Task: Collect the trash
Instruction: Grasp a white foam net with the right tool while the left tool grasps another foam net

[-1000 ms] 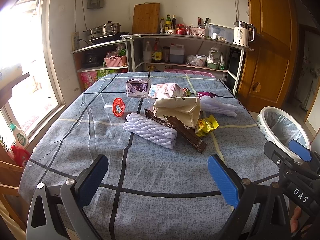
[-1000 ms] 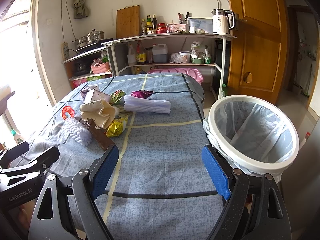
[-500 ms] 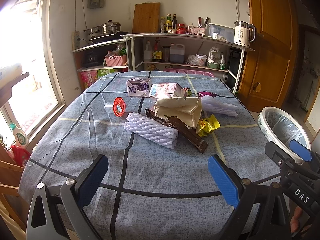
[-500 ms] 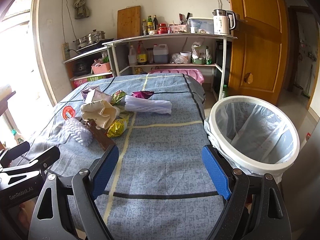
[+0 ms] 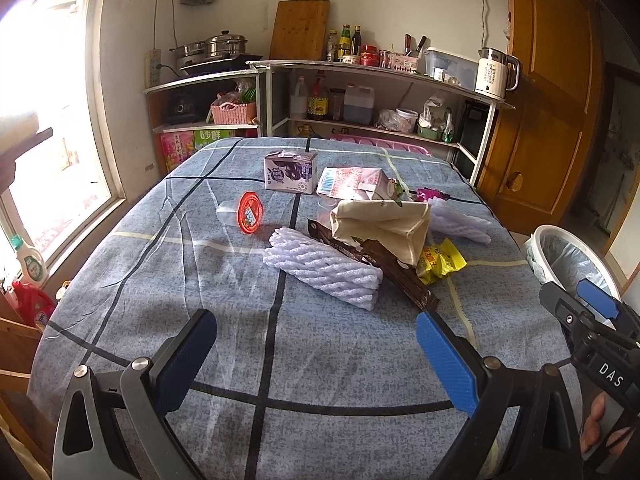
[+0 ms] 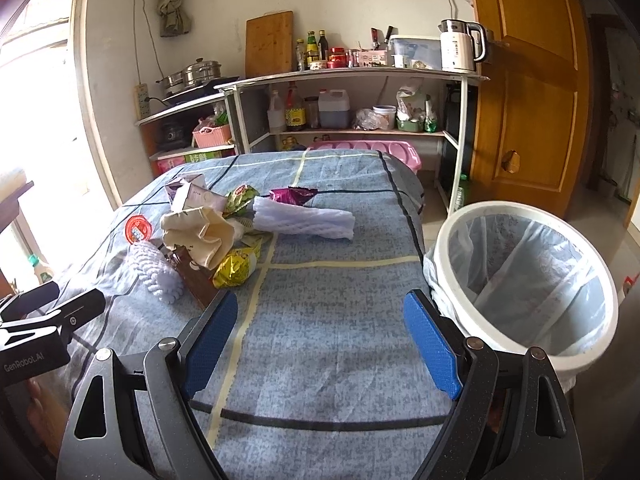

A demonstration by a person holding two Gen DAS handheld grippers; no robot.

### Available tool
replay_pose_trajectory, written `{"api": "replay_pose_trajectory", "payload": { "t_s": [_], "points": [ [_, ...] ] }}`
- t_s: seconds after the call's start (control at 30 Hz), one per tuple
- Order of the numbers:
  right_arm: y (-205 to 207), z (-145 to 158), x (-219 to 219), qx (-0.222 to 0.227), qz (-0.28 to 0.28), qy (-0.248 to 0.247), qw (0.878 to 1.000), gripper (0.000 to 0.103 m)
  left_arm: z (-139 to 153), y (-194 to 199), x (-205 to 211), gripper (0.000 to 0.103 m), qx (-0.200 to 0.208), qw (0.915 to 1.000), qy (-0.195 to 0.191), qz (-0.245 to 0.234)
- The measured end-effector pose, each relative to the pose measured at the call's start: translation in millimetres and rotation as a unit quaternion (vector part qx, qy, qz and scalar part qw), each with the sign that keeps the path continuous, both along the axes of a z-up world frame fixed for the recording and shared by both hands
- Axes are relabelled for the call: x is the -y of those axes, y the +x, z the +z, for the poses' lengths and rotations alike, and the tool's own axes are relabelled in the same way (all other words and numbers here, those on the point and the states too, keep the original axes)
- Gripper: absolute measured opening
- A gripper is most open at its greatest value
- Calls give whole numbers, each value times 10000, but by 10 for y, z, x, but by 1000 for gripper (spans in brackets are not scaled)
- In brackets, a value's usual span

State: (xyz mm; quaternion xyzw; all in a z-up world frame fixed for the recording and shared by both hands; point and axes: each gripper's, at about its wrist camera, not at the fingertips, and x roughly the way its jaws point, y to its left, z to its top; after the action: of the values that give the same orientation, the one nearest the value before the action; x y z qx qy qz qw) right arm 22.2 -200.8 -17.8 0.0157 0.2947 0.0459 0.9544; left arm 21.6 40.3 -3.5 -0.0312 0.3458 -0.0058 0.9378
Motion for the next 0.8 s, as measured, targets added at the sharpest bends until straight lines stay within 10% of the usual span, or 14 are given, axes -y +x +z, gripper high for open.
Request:
{"api": "replay_pose_trajectory", "payload": {
  "t_s": [0.8],
  "points": [
    [1314, -189, -197, -454, 1062, -1109, 9871, 85, -312, 922, -311, 94, -895, 9938, -658, 106]
  ]
}}
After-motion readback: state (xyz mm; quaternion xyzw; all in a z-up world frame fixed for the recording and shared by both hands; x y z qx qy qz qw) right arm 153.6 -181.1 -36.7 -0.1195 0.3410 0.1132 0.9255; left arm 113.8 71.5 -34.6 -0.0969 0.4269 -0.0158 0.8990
